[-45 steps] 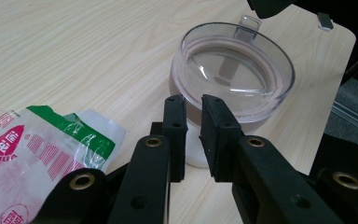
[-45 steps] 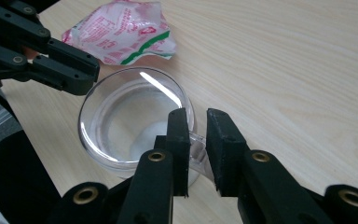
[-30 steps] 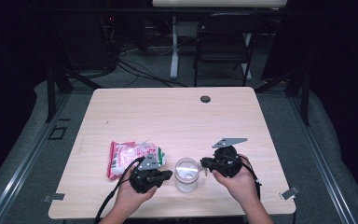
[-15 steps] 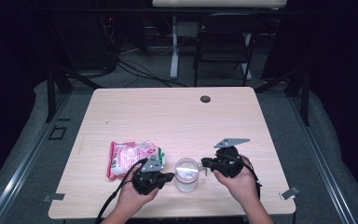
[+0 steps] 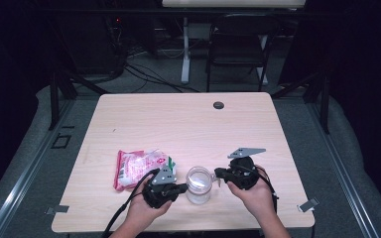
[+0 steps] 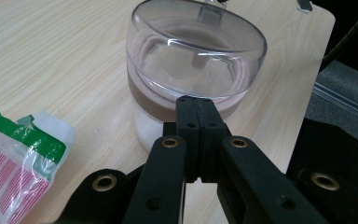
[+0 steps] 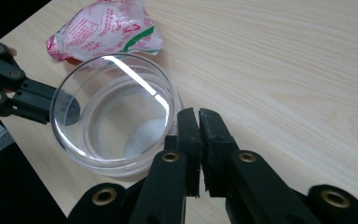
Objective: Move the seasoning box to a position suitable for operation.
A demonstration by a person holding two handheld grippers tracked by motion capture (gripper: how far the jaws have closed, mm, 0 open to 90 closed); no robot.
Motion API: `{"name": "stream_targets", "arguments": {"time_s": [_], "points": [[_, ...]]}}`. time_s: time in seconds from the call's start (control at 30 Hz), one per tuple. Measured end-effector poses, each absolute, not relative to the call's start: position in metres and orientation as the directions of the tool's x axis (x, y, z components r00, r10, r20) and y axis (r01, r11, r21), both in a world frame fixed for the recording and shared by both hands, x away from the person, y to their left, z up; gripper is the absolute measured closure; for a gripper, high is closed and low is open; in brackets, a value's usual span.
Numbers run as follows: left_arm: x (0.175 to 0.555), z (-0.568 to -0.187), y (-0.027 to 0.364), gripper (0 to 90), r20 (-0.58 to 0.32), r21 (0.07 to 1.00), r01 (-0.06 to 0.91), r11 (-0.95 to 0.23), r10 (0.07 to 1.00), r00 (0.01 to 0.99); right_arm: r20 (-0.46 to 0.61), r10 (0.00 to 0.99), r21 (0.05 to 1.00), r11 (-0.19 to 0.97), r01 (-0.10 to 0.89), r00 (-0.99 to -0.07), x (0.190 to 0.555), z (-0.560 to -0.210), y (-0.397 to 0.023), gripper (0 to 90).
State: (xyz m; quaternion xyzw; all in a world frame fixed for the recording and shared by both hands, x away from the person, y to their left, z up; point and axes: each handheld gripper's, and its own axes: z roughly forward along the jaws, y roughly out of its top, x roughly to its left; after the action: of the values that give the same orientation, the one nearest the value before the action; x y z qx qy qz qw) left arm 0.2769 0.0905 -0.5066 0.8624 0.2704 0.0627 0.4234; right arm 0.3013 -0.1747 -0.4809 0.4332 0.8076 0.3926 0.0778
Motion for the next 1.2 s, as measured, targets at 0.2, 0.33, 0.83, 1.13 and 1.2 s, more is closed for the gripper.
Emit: {"name": "stream_targets", "arguments": {"time_s": [0.2, 0.33, 0.83, 1.13, 1.2], "points": [[0.281, -0.498, 0.089, 90.0, -0.125, 0.778, 0.408, -0.478, 0.517, 0.847, 0.188, 0.746, 0.710, 0.345, 0.614, -0.638, 0.291, -0.476, -0.175, 82.0], [0.283, -0.491, 0.086, 90.0, -0.126, 0.788, 0.397, -0.471, 0.508, 0.852, 0.166, 0.730, 0.723, 0.367, 0.586, -0.663, 0.281, -0.471, -0.175, 76.7], [0.290, -0.480, 0.075, 73.4, -0.127, 0.818, 0.376, -0.434, 0.501, 0.856, 0.050, 0.684, 0.749, 0.456, 0.480, -0.728, 0.254, -0.469, -0.162, 53.8], [0.288, -0.481, 0.075, 65.6, -0.115, 0.823, 0.372, -0.430, 0.515, 0.849, 0.004, 0.691, 0.750, 0.476, 0.460, -0.723, 0.254, -0.476, -0.152, 50.0], [0.289, -0.483, 0.076, 64.1, -0.115, 0.820, 0.375, -0.432, 0.519, 0.847, 0.008, 0.689, 0.748, 0.476, 0.461, -0.724, 0.255, -0.476, -0.151, 49.5]]}}
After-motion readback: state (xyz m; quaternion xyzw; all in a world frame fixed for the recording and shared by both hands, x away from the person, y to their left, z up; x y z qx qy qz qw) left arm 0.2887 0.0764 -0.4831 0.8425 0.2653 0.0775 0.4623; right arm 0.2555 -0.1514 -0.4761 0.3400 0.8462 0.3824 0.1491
